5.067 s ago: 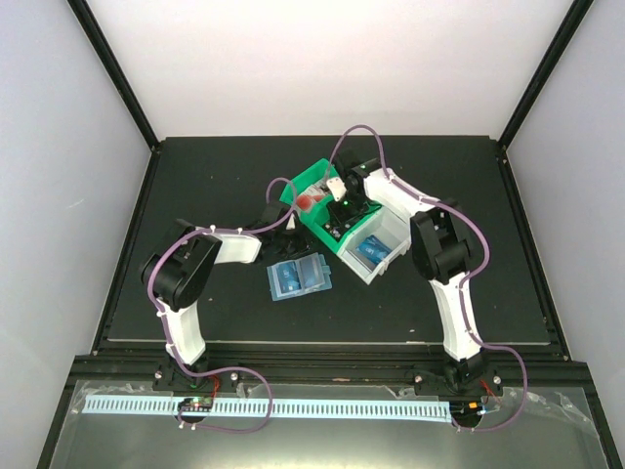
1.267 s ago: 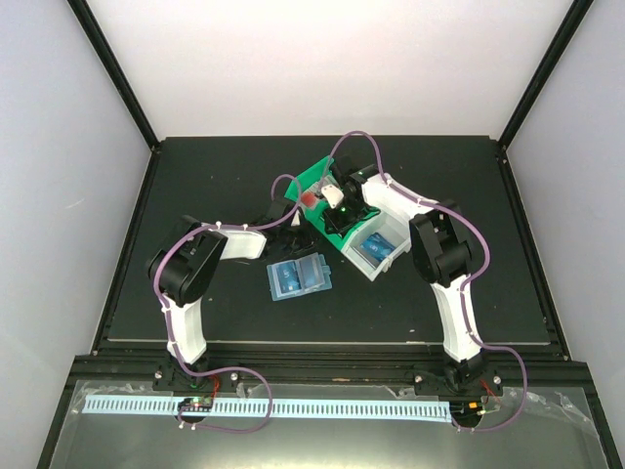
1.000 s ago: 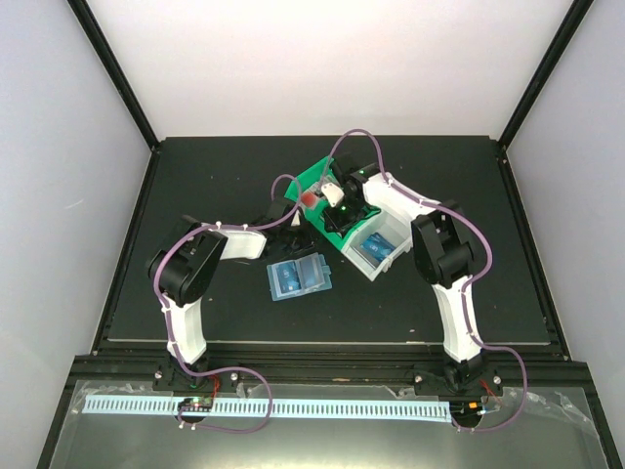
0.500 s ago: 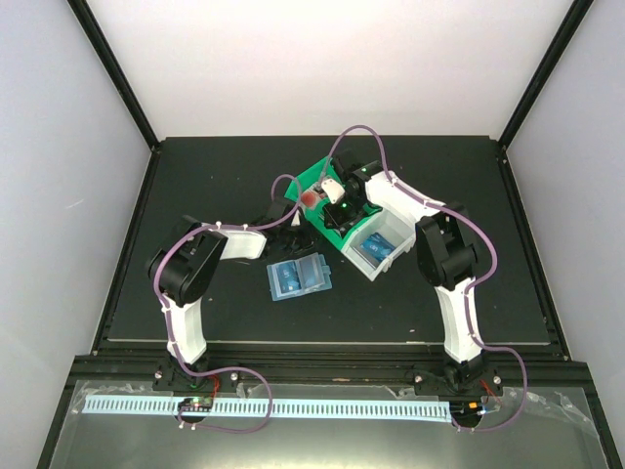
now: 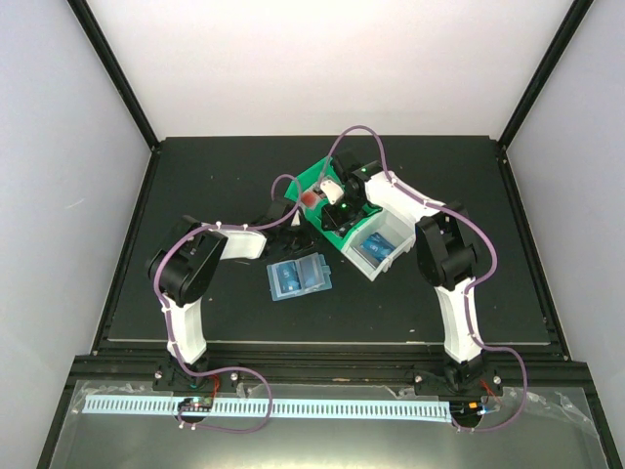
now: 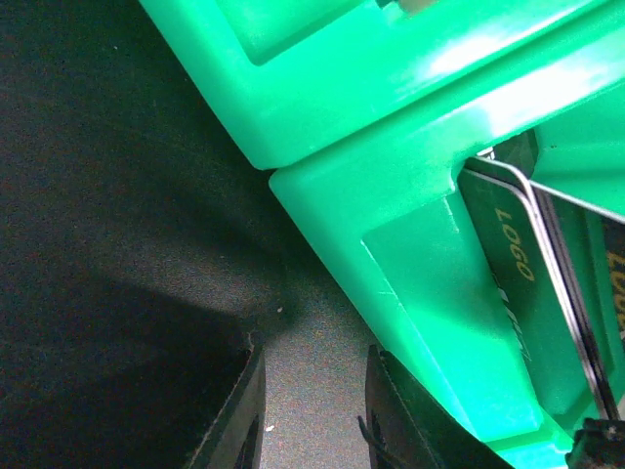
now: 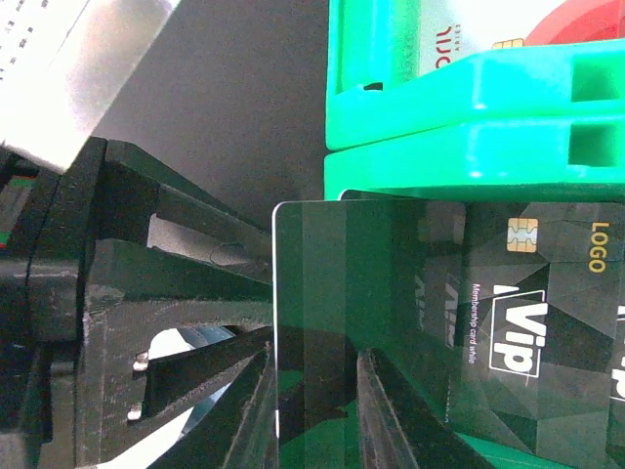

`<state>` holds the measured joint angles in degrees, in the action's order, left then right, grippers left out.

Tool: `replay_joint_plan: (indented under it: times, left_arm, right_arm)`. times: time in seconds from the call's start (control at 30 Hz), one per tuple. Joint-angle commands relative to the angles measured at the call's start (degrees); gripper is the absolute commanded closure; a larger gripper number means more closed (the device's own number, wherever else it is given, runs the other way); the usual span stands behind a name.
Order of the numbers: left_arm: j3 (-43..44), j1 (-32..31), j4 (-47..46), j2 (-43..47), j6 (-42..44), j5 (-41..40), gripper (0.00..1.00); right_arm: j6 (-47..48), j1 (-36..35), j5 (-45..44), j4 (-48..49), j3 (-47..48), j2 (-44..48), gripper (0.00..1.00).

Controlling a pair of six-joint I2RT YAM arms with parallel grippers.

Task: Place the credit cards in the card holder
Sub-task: Pick up the credit card from the storage box.

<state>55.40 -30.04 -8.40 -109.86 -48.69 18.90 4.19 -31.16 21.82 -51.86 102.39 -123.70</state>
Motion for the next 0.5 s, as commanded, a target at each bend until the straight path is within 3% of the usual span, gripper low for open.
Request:
replay_joint_plan:
  times: [0.0, 0.1, 0.47]
  left_arm:
    - [1.6, -0.4, 1.6, -1.6, -0.1, -0.8, 0.69]
    - [1.6, -0.4, 1.6, -1.6, -0.1, -0.8, 0.69]
    - [1.6, -0.4, 1.6, -1.8, 0.0, -0.8, 0.69]
  right_arm:
    - [0.3, -0.4, 1.6, -0.7, -0.2, 0.1, 0.78]
    - [0.0, -0.4, 1.5, -0.7, 0.0, 0.1, 0.82]
    - [-1.0, -0.3, 3.4, -0.5, -0.1, 0.9, 0.83]
